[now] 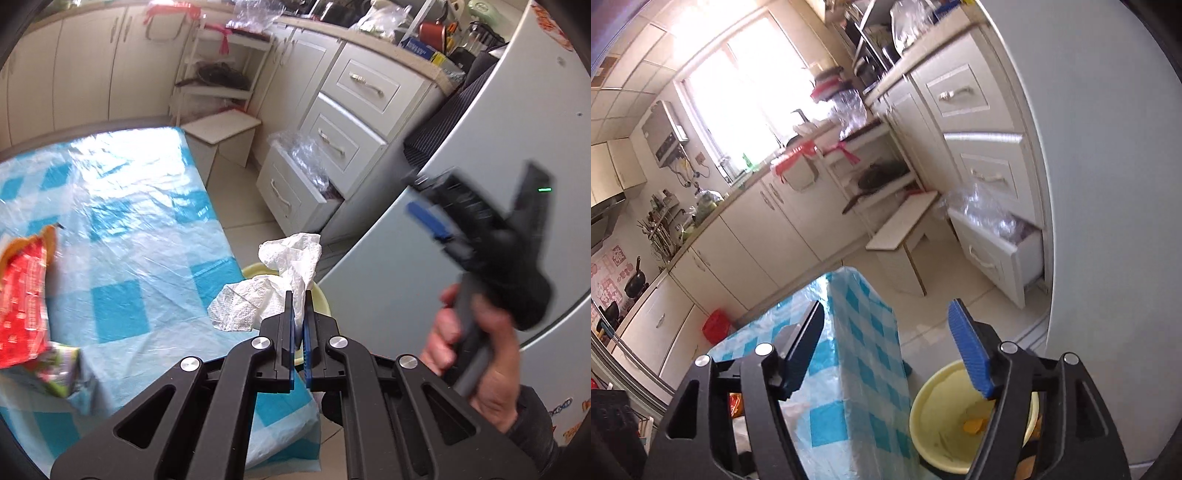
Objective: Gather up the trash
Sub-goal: 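Carry both to the yellow bucket and open the right then left gripper, then move both open grippers back over the trash on the table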
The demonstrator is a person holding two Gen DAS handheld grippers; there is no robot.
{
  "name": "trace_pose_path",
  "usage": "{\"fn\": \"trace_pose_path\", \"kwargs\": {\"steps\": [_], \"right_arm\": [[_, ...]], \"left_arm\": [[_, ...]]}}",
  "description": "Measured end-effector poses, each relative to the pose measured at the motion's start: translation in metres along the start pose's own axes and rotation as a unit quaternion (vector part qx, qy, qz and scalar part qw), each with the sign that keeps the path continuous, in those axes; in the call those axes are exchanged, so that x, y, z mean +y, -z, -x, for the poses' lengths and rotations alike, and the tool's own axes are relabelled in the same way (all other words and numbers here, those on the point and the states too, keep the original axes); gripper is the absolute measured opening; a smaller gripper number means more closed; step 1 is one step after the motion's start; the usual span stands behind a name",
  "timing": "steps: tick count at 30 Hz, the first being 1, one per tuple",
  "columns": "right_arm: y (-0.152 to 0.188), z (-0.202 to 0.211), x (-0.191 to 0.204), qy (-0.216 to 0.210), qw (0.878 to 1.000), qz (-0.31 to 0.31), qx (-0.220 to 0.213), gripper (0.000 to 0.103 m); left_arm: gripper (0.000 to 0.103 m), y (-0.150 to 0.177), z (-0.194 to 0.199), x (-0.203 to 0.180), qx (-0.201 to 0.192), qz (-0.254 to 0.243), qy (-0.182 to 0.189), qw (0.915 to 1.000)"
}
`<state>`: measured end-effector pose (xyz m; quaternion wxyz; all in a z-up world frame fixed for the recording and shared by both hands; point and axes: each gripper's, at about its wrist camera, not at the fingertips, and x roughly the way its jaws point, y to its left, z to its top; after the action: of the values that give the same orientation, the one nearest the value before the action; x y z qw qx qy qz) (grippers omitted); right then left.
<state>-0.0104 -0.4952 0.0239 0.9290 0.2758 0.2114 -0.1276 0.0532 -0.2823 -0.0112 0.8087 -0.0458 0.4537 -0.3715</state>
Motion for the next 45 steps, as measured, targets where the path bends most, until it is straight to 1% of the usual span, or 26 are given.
{"fn": "trace_pose_path", "kwargs": {"steps": [2, 4, 8, 14, 17, 19, 20, 21, 22, 25, 30, 33, 36, 41, 43, 45], "right_arm": [[-0.005, 0.009, 0.002, -0.001, 1.0, 0.011, -0.026, 0.07], [-0.009, 0.01, 0.004, -0.003, 0.999, 0.013, -0.036, 0.07], [-0.016, 0.007, -0.004, -0.009, 0.999, -0.002, -0.036, 0.07], [-0.021, 0.006, -0.01, -0.018, 0.999, -0.022, -0.034, 0.07], [-0.022, 0.005, -0.007, -0.022, 0.999, -0.022, -0.034, 0.07], [-0.021, 0.005, -0.007, -0.021, 0.999, -0.022, -0.034, 0.07], [-0.021, 0.004, -0.007, -0.021, 0.999, -0.024, -0.034, 0.07], [-0.02, 0.005, -0.007, -0.02, 0.999, -0.025, -0.034, 0.07], [-0.019, 0.005, -0.007, -0.019, 0.999, -0.027, -0.035, 0.07], [-0.018, 0.004, -0.005, -0.017, 0.999, -0.027, -0.035, 0.072], [-0.015, -0.002, 0.008, -0.015, 0.999, -0.009, -0.033, 0.076], [-0.012, -0.009, 0.018, -0.015, 1.0, 0.006, -0.023, 0.076], [-0.004, -0.018, 0.03, -0.016, 1.0, 0.025, -0.006, 0.076], [0.013, -0.034, 0.057, -0.021, 0.997, 0.069, 0.028, 0.077], [0.021, -0.04, 0.066, -0.027, 0.995, 0.086, 0.046, 0.077], [0.03, -0.045, 0.076, -0.034, 0.992, 0.103, 0.063, 0.078]], "left_arm": [[0.003, -0.001, -0.024, 0.0, 0.016, 0.008, 0.005, 0.9998], [0.003, -0.003, -0.049, -0.005, 0.029, 0.012, 0.008, 0.9995], [0.003, -0.007, -0.093, -0.015, 0.052, 0.016, 0.01, 0.9985], [0.004, -0.011, -0.144, -0.02, 0.093, 0.035, 0.009, 0.995], [0.009, -0.013, -0.159, -0.02, 0.105, 0.044, 0.008, 0.9935], [0.019, -0.015, -0.158, -0.021, 0.1, 0.046, 0.009, 0.9939], [0.023, -0.016, -0.157, -0.022, 0.097, 0.044, 0.008, 0.9942], [0.028, -0.016, -0.152, -0.021, 0.093, 0.044, 0.008, 0.9946], [0.031, -0.016, -0.148, -0.02, 0.089, 0.045, 0.007, 0.995], [0.035, -0.013, -0.126, -0.015, 0.073, 0.042, 0.005, 0.9964], [0.045, 0.003, -0.061, -0.004, 0.033, 0.024, -0.019, 0.999], [0.05, 0.02, -0.018, 0.003, 0.013, 0.012, -0.037, 0.9992], [0.052, 0.043, 0.027, 0.017, -0.007, 0.002, -0.064, 0.998], [0.054, 0.076, 0.096, 0.056, -0.037, 0.013, -0.12, 0.992], [0.055, 0.087, 0.121, 0.075, -0.047, 0.025, -0.147, 0.9878], [0.055, 0.096, 0.145, 0.097, -0.06, 0.04, -0.178, 0.9814]]}}
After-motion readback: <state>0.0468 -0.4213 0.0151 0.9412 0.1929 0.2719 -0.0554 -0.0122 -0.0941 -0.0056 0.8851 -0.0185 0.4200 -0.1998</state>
